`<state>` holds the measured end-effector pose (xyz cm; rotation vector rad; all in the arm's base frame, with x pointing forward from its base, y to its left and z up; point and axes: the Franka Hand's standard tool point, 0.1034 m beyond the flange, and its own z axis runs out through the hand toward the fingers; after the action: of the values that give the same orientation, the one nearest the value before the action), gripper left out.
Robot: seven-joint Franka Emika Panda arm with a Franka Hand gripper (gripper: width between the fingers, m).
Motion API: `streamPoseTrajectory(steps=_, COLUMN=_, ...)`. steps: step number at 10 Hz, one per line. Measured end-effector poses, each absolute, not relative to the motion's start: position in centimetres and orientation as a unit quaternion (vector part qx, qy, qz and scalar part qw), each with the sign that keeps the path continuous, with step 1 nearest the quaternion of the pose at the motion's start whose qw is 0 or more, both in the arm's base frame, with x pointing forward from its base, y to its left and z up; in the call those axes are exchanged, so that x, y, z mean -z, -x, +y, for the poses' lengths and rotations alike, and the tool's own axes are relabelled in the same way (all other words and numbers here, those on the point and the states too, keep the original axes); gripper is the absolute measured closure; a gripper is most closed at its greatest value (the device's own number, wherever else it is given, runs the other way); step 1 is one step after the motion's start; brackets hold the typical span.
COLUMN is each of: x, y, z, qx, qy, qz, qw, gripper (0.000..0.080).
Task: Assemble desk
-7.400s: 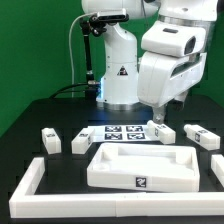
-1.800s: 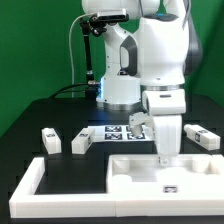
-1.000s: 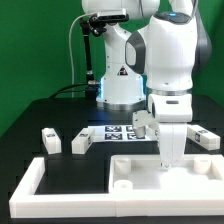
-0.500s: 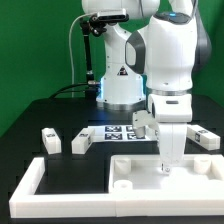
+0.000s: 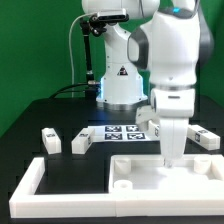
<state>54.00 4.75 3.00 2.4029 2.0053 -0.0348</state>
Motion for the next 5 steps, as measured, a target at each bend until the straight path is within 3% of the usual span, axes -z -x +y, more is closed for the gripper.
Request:
streamPoseTrajectory(steps=3, x=-6.2, y=-53.5, z=8.1, qx=0.013, qy=-0.812, qz=0.584, qw=0.015, gripper=0.0150)
streamPoseTrajectory(steps=5, x=-6.3, y=-52.7, z=10.7, qx=0.015, qy=-0.872, qz=0.488, qw=0.012, gripper=0.0150)
